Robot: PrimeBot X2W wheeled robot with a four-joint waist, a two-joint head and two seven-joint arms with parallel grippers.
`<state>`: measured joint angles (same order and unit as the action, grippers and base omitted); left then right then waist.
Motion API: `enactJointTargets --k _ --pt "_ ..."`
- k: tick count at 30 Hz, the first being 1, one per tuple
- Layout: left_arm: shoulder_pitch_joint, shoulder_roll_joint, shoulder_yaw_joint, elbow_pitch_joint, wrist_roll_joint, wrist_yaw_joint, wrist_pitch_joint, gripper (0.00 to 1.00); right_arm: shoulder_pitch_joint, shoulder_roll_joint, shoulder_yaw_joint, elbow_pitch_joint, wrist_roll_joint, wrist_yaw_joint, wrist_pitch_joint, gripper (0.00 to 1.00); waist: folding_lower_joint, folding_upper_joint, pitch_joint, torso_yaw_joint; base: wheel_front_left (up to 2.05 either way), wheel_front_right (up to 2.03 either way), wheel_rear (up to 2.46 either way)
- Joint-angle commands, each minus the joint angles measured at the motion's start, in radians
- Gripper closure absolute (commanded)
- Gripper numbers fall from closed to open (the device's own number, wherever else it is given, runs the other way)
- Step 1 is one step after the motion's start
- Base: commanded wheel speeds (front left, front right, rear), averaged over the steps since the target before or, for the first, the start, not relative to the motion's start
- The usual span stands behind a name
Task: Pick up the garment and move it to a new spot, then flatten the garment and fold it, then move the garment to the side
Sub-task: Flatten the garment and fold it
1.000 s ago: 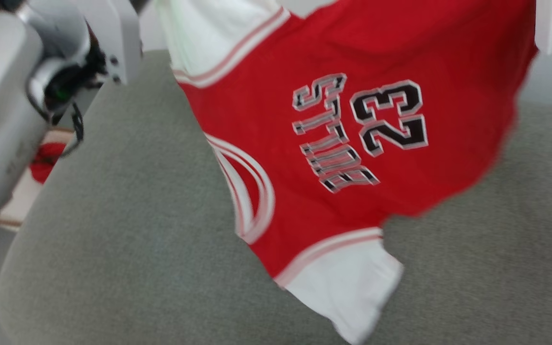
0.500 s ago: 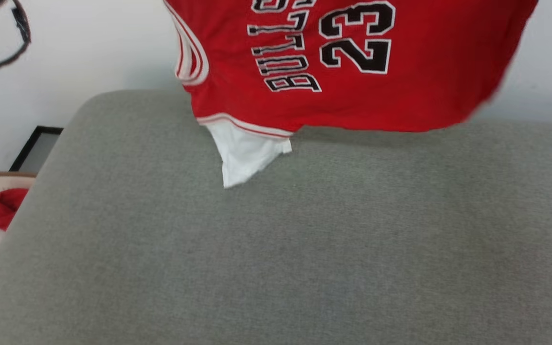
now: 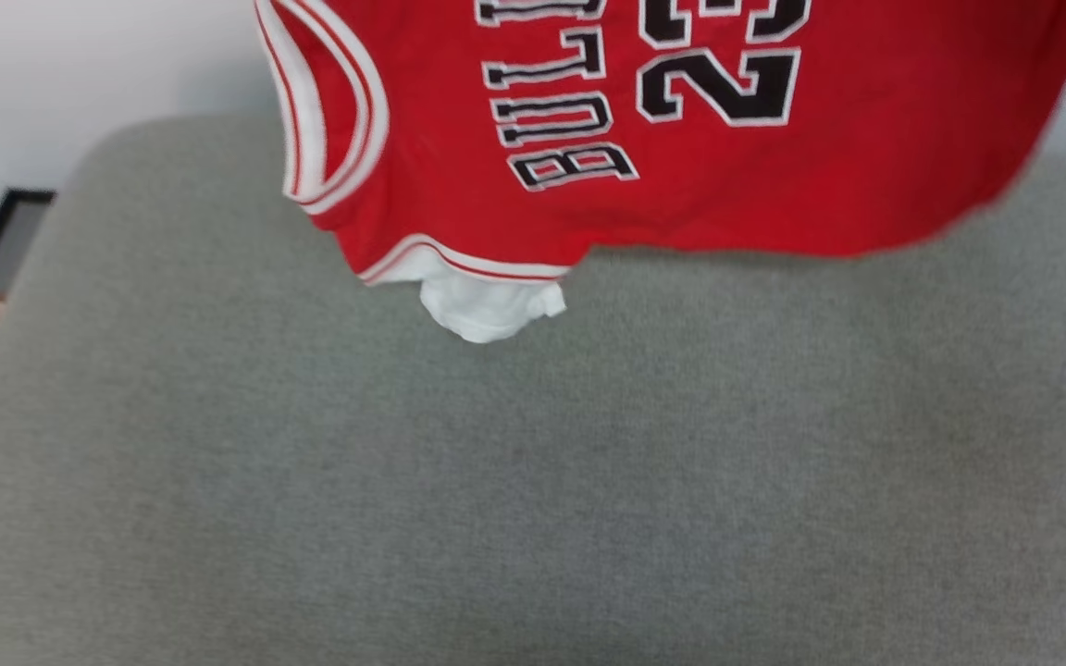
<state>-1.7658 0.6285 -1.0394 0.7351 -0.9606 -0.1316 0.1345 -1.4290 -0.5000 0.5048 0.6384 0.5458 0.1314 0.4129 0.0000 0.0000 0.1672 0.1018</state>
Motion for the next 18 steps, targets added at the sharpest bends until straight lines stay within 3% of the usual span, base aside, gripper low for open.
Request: enactJointTargets --k 1,4,9,14,18 --pt "-0.013 -0.001 -0.003 0.008 0.013 0.002 -0.012 1.0 -0.016 0.002 -0.01 0.002 -0.009 -0.001 -0.011 1.0 0.0 0.0 0.098 -0.035 0.0 0.0 0.0" --pt "-0.075 -0.002 -0.006 0.042 0.052 0.002 -0.062 1.0 -0.047 0.032 -0.052 0.022 -0.083 -0.001 -0.072 1.0 0.0 0.0 0.185 -0.062 0.0 0.0 0.0" --pt "-0.216 -0.029 0.007 0.101 0.133 0.021 -0.204 1.0 -0.125 0.087 -0.156 0.077 -0.249 -0.001 -0.269 1.0 0.0 0.0 0.334 -0.081 0.0 0.0 0.0" --pt "-0.357 -0.054 0.027 0.114 0.21 0.035 -0.361 1.0 -0.2 0.113 -0.268 0.092 -0.423 -0.001 -0.479 1.0 0.0 0.0 0.48 -0.05 0.0 0.0 0.0" --pt "-0.383 -0.055 0.085 0.078 0.231 0.041 -0.397 1.0 -0.204 0.134 -0.322 0.122 -0.53 -0.001 -0.585 1.0 0.0 0.0 0.567 -0.013 0.0 0.0 0.0"
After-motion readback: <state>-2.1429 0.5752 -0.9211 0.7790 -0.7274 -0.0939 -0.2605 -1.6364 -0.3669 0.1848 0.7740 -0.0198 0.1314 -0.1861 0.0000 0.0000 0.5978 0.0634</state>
